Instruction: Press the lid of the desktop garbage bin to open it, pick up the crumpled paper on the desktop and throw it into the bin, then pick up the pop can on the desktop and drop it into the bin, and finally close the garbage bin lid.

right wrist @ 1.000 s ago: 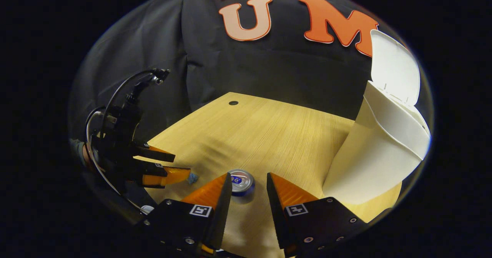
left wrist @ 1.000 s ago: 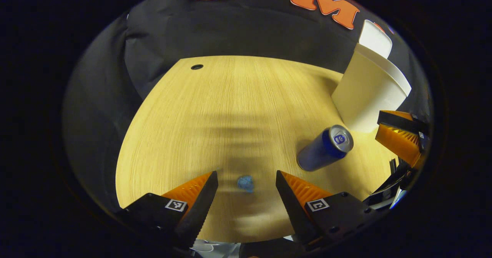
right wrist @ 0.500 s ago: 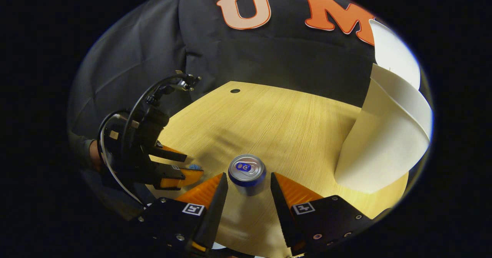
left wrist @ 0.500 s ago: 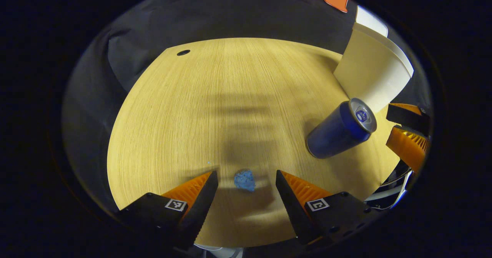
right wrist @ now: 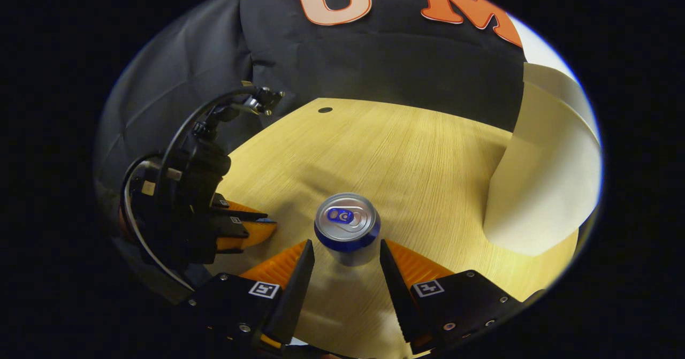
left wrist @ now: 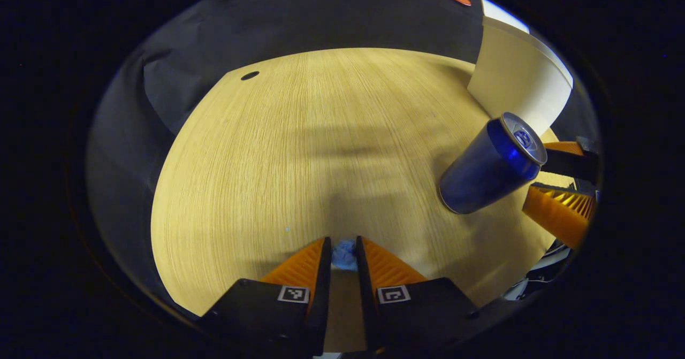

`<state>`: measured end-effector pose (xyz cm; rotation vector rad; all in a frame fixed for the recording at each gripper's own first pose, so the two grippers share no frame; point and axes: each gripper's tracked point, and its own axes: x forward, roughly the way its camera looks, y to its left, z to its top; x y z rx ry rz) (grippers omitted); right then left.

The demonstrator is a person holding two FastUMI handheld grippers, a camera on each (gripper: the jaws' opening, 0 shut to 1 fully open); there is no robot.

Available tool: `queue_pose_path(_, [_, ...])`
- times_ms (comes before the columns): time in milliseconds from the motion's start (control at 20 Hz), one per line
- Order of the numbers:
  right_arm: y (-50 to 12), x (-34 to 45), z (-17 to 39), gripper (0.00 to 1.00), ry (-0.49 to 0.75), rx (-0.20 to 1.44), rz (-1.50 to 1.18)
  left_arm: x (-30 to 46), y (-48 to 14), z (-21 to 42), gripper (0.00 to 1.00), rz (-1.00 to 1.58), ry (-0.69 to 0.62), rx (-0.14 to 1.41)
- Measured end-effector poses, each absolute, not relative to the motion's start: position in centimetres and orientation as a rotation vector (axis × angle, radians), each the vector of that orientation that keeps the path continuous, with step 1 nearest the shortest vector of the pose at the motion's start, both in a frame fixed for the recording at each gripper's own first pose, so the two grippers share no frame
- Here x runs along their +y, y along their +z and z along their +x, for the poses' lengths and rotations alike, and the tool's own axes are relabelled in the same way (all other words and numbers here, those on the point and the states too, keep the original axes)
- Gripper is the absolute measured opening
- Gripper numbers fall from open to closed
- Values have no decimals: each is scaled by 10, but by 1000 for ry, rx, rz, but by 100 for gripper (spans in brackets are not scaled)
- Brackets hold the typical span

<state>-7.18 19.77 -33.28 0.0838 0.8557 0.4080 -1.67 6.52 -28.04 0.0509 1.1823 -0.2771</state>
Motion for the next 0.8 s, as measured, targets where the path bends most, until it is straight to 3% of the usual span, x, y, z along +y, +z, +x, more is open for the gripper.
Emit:
queue_pose_path(50, [-334,199,-68,76,406,859,89,67,-268,-1,32,39,-275,1155])
queue_pose_path(100, [-338,201,-64,76,405,860,97,69,-254,14,19,29,-265,1152])
queue_pose_path(250, [-350,202,-61,76,392,868,110,74,-207,66,16,17,-286,1134])
queue_pose_path(650, [-376,203,-53,76,348,859,137,88,-60,235,16,23,-308,1145])
queue_pose_path(700, [-380,204,-48,76,344,857,134,88,-66,183,16,23,-312,1144])
queue_pose_path(750, [-383,206,-45,77,338,852,131,99,-45,174,16,24,-318,1144])
queue_pose_path(800, [-384,207,-41,77,334,850,130,93,-20,219,16,25,-325,1145])
